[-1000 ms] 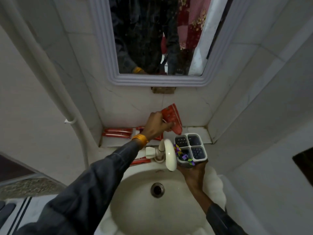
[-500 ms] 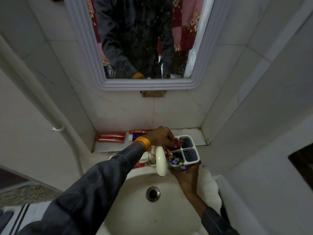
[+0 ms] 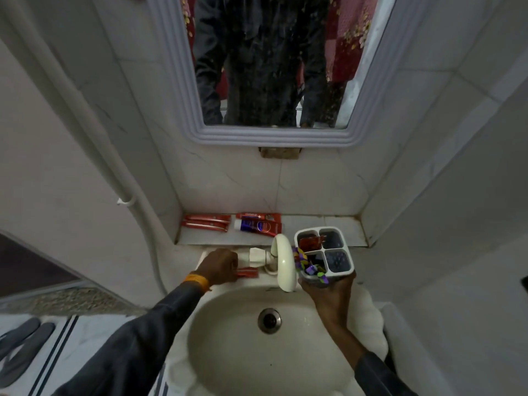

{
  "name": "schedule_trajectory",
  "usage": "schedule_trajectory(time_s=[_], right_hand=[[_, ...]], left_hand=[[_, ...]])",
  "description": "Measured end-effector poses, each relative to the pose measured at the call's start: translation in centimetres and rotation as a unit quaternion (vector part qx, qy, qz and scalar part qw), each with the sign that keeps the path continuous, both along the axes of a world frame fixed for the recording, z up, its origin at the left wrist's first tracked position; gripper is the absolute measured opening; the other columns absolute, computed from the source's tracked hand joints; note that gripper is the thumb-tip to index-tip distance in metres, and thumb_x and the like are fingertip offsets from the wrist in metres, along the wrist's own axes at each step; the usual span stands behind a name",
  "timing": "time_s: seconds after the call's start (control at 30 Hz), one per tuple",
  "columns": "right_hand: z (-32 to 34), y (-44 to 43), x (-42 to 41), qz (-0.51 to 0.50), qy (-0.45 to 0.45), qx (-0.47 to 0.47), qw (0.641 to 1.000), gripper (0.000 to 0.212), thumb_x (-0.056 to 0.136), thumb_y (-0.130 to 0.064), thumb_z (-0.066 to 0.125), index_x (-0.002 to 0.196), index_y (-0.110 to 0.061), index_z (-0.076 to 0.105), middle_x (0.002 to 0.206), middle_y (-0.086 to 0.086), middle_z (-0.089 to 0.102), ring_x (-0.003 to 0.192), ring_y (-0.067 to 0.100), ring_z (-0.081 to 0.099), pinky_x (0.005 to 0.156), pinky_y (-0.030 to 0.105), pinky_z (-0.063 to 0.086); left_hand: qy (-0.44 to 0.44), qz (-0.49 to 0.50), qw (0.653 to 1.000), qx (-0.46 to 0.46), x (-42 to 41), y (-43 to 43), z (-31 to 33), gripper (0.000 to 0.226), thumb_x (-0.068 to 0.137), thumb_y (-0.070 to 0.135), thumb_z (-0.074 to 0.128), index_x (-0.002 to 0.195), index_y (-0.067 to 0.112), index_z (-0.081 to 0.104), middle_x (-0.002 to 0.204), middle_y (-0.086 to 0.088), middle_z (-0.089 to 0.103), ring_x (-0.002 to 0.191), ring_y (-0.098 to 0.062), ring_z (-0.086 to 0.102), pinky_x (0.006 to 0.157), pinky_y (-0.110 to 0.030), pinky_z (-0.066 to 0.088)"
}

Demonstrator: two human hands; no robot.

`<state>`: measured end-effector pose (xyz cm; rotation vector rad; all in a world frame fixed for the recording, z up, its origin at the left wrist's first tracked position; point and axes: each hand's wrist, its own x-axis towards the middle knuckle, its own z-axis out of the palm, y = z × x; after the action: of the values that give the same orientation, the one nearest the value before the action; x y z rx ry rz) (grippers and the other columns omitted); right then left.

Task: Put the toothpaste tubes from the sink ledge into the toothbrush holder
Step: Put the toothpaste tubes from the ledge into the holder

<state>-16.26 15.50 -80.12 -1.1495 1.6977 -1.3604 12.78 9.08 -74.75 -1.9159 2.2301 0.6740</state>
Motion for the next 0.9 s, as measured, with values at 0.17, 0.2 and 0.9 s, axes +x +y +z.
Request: schedule_trajectory(time_s=[0.17, 0.2, 0.9], right_hand=[[0.0, -0.1, 0.1, 0.011, -0.012, -0.017, 1.000, 0.116, 0.053, 0.008, 0.107, 0.148, -0.007, 0.042, 0.146, 0.015, 0.065, 0.131, 0.030, 0.069, 0.099, 0.008, 0.056], [0.0, -0.1, 0.0, 0.007, -0.014, -0.020, 1.000, 0.115, 0.053, 0.008, 0.107, 0.147, -0.010, 0.043, 0.145, 0.015, 0.065, 0.130, 0.030, 0.069, 0.098, 0.007, 0.055], [0.1, -0.2, -0.1, 0.003, -0.038, 0.014, 0.999, 0.109, 0.053, 0.005, 0.108, 0.144, -0.008, 0.051, 0.133, 0.006, 0.074, 0.117, 0.001, 0.076, 0.100, 0.022, 0.063]], left_hand=[[-0.071, -0.009, 0.997, -0.026, -0.8, -0.6, -0.5, 0.036, 0.078, 0.033, 0.076, 0.106, 0.012, 0.068, 0.109, -0.012, 0.068, 0.097, -0.027, 0.064, 0.083, -0.035, 0.052], [-0.065, 0.009, 0.998, -0.022, -0.5, -0.9, -0.2, 0.038, 0.077, 0.034, 0.077, 0.107, 0.013, 0.068, 0.108, -0.011, 0.069, 0.095, -0.026, 0.065, 0.084, -0.034, 0.053], [0.176, -0.171, 0.969, -0.009, -12.2, -7.4, 11.8, 0.024, 0.088, 0.016, 0.068, 0.111, 0.013, 0.070, 0.115, -0.010, 0.070, 0.103, -0.025, 0.066, 0.089, -0.035, 0.054]])
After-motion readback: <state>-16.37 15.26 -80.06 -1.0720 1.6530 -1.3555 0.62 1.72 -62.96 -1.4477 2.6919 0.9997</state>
